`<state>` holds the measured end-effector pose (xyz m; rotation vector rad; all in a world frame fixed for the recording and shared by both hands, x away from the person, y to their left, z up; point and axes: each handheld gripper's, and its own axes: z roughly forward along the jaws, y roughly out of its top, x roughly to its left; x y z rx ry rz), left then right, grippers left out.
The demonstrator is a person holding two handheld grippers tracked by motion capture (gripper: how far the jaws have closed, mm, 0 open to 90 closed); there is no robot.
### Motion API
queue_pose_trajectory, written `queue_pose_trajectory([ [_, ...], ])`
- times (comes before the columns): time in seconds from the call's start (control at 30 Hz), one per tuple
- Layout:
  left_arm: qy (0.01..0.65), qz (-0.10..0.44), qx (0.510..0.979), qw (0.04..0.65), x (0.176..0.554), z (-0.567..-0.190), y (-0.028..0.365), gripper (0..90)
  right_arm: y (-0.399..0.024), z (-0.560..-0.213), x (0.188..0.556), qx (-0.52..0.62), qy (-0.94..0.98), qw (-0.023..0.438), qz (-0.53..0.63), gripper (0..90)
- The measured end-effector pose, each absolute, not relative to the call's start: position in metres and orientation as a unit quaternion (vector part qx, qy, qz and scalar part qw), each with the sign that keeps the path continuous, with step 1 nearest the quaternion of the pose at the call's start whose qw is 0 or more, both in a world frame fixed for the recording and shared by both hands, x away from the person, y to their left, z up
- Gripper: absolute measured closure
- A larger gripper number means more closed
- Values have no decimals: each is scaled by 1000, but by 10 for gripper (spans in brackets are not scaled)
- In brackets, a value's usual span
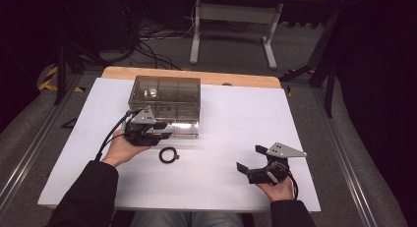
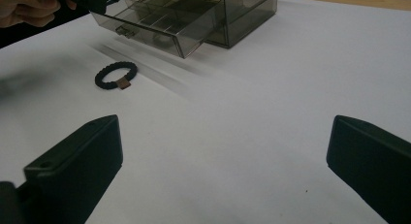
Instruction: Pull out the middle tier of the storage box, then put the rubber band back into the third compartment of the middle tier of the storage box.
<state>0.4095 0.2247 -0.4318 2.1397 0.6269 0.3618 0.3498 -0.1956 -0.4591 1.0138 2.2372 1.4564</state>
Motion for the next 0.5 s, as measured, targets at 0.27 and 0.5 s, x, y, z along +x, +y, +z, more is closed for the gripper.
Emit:
queue_pose_trajectory([
  [0.27,257,142,855,428,400,-423,228,562,-200,-458,349,355,770,146,509,2],
  [0.5,250,136,860,423,394,-421,226,546,-200,-459,349,354,772,146,508,1],
])
